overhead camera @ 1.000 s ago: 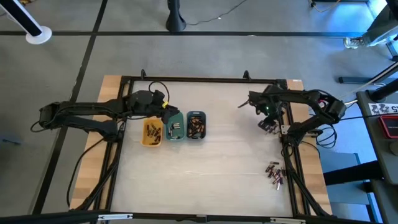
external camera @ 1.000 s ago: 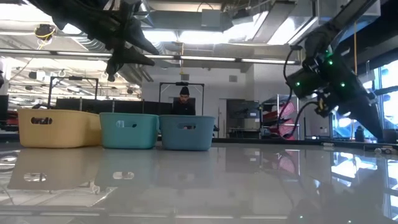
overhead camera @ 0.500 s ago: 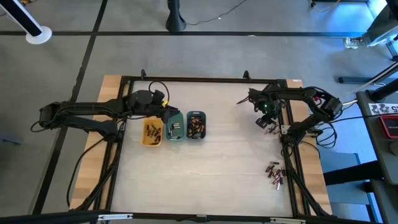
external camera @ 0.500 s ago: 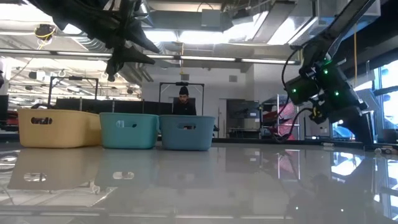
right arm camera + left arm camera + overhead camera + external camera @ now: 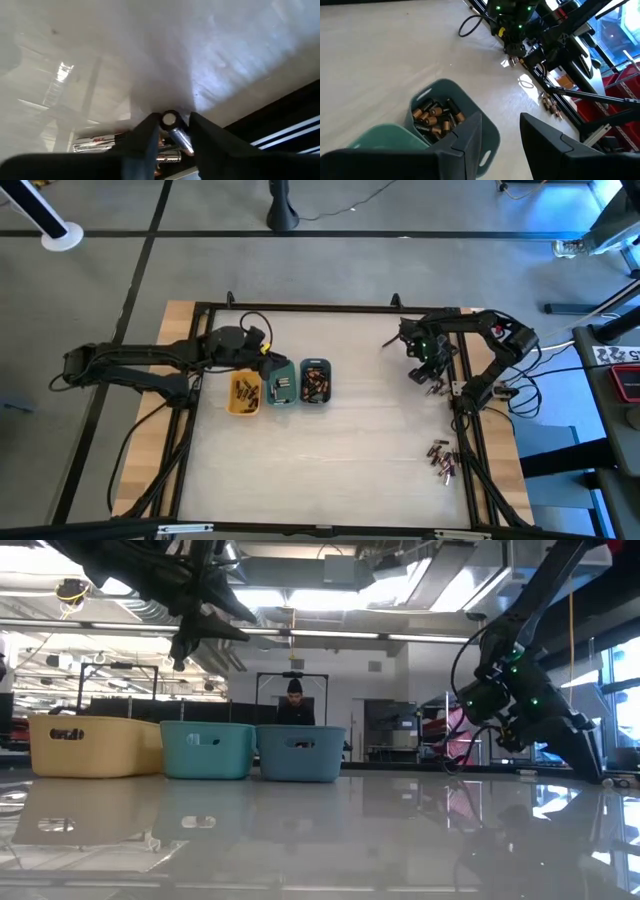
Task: Sort batteries
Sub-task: Put the large black battery into the blue bin
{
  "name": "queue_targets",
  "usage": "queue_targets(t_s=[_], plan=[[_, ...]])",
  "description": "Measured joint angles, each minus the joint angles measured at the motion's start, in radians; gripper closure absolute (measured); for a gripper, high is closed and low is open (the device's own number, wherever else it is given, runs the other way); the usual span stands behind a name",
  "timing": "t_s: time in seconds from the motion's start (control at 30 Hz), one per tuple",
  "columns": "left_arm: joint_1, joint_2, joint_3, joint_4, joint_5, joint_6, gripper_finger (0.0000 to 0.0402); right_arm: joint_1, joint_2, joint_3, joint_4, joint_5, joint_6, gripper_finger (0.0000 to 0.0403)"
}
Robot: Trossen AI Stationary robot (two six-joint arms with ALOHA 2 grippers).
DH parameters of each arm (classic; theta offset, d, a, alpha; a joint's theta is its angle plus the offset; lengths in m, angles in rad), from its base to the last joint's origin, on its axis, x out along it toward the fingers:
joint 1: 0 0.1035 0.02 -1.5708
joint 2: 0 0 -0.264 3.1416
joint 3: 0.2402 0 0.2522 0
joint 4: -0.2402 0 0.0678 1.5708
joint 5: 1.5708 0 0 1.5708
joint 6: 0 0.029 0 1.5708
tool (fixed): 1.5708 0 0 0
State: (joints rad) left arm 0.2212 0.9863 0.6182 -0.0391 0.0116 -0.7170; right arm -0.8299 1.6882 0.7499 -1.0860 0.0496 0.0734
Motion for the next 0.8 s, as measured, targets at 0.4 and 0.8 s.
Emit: queue_targets(t_s=[0.4,0.8], plan=[[-0.018,0.000,0.000,-0.001,-0.013,-0.008,0.0276,-0.001,0.009,0.067,-0.006,0.098,-0.049,0.0359],[-0.018,0.000,0.000,0.003,-0.019,-0.008,0.0276,0.090,-0.042,0.281,-0.025,-0.012,-0.003,0.0364]])
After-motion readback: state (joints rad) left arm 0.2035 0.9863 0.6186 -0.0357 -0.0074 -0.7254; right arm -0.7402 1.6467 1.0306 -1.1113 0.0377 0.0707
